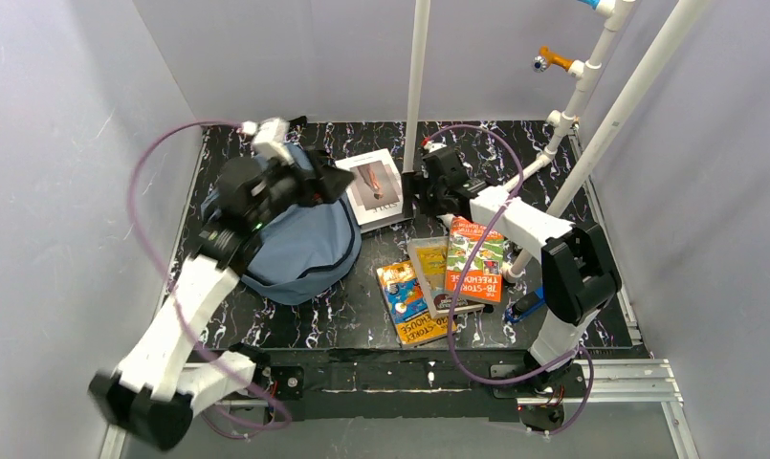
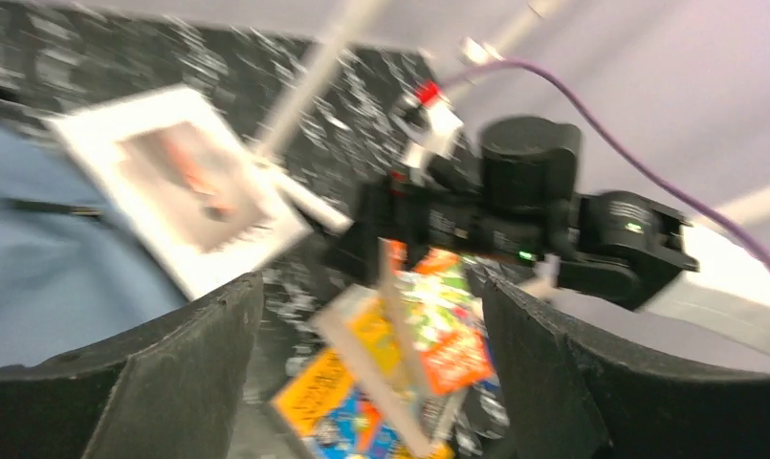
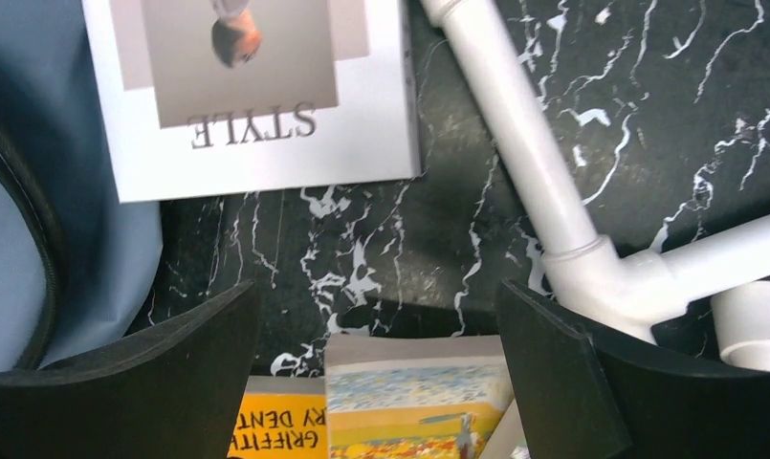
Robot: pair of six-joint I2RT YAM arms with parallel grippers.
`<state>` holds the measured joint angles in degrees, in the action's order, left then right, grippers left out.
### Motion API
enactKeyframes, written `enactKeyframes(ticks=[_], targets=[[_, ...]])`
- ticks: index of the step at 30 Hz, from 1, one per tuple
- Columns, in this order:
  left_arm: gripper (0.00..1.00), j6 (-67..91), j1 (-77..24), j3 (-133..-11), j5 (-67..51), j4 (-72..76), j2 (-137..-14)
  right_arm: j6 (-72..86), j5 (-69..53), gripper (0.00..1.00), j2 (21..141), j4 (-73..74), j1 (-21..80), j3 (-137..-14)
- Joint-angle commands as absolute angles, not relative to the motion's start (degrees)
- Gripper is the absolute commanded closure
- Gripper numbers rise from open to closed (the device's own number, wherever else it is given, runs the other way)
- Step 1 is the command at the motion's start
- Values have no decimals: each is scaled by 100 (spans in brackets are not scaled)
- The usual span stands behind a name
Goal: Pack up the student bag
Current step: Pick up the book from the center of the board.
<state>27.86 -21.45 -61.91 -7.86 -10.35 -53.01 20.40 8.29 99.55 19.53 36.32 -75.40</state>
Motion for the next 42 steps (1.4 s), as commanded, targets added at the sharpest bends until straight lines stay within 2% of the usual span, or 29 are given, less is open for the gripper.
enactKeyframes(ticks=[1, 4, 7, 8, 10, 13, 17, 19, 22, 26, 34, 40, 42], targets=[[20, 4238, -2342, -6422, -2833, -253, -7170, 2188, 75, 2, 9717, 1329, 3400, -7412], [29, 3987, -2511, -6526, -2089, -198, -8028, 2289, -106, 2, 9761, 1185, 3269, -7359], [51, 3910, -2574, -6868, -1675, -506, -8884, 2397, -401, 3, 9802, 1011, 3151, -7319], [57, 3886, -2604, -6909, -1410, -642, -9040, 2413, -485, 5, 9814, 938, 3128, -7304], [61, 3866, -2708, -6714, -545, -598, -9083, 2422, -554, 7, 9847, 849, 3112, -7293], [59, 3808, -2864, -6416, 216, -429, -8954, 2409, -559, 6, 9906, 800, 3086, -7308], [50, 3917, -2887, -6405, 679, -836, -9039, 2427, -705, 6, 10130, 816, 3006, -7450], [40, 4128, -2885, -6387, 956, -1008, -9109, 2466, -796, 6, 10239, 775, 2989, -7527], [36, 4511, -2860, -6480, 934, -1005, -9318, 2509, -987, 6, 10371, 622, 2988, -7629], [36, 4891, -2849, -6781, 785, -1069, -9688, 2540, -924, 7, 10571, 543, 2980, -7736], [47, 5029, -2850, -6852, 447, -748, -10035, 2454, -933, 12, 10957, 514, 2955, -7952], [47, 4971, -2826, -6749, 285, -398, -10064, 2182, -766, 12, 11238, 678, 2953, -8222], [52, 4946, -2767, -6731, 60, -249, -10133, 1869, -705, 11, 11398, 774, 2953, -8352]])
